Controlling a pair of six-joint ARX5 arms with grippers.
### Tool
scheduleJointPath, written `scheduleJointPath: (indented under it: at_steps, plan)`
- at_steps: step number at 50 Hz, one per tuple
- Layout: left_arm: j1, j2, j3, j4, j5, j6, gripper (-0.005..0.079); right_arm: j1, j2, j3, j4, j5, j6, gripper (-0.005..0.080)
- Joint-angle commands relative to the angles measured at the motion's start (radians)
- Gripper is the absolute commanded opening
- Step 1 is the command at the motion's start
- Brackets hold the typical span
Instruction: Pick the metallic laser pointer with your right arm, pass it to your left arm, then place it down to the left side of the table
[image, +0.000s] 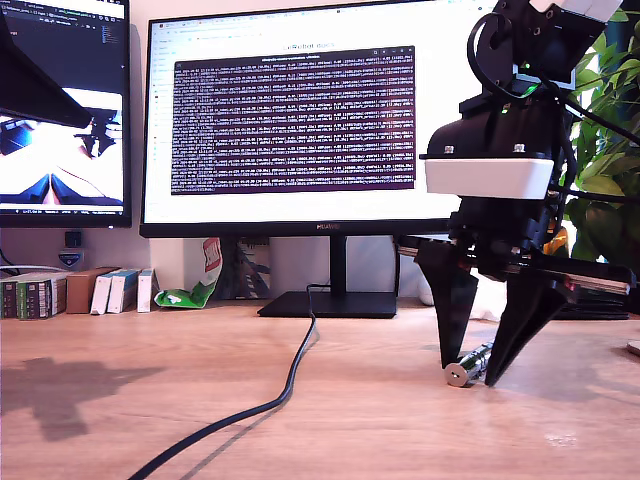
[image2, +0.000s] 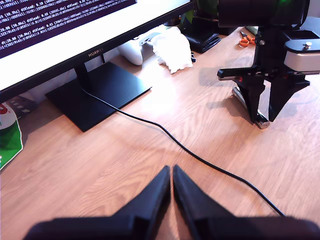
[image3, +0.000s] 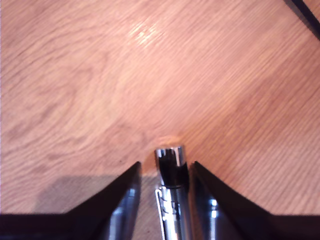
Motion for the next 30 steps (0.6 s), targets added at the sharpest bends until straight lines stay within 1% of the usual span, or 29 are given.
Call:
scheduleJointPath:
  at_steps: [1,6,9,19,24,27,30]
  plan:
    - [-0.003,0.004,0.014,0.006,0.007,0.007,-0.0019,-0.001,0.017,-0.005,0.0,-0.003,-0.095,0.0167]
    - [-0.003,0.004,0.014,0.006,0.007,0.006,-0.0019,-0.001,0.017,-0.005,0.0,-0.003,-0.095,0.0037]
    - [-0.003,0.004,0.014,0.006,0.007,0.006,-0.0019,-0.001,0.017,-0.005,0.004,-0.003,-0.095,-0.0015]
    - [-0.003,0.004,0.014,0.016,0.007,0.007,-0.0019,0.006,0.0,0.003,0.017,-0.004,-0.091,-0.0013]
    - [-0.003,0.004,0.014,0.031,0.007,0.007,-0.0017,0.019,-0.04,0.006,0.042,-0.023,-0.032,-0.0013]
    - [-0.003,0.004,0.014,0.037,0.012,0.007,0.0005,0.027,-0.079,0.006,0.058,-0.055,0.008,-0.0013]
    - [-0.003,0.004,0.014,0.042,0.03,0.007,0.0051,0.039,-0.123,0.006,0.088,-0.078,0.08,-0.0013]
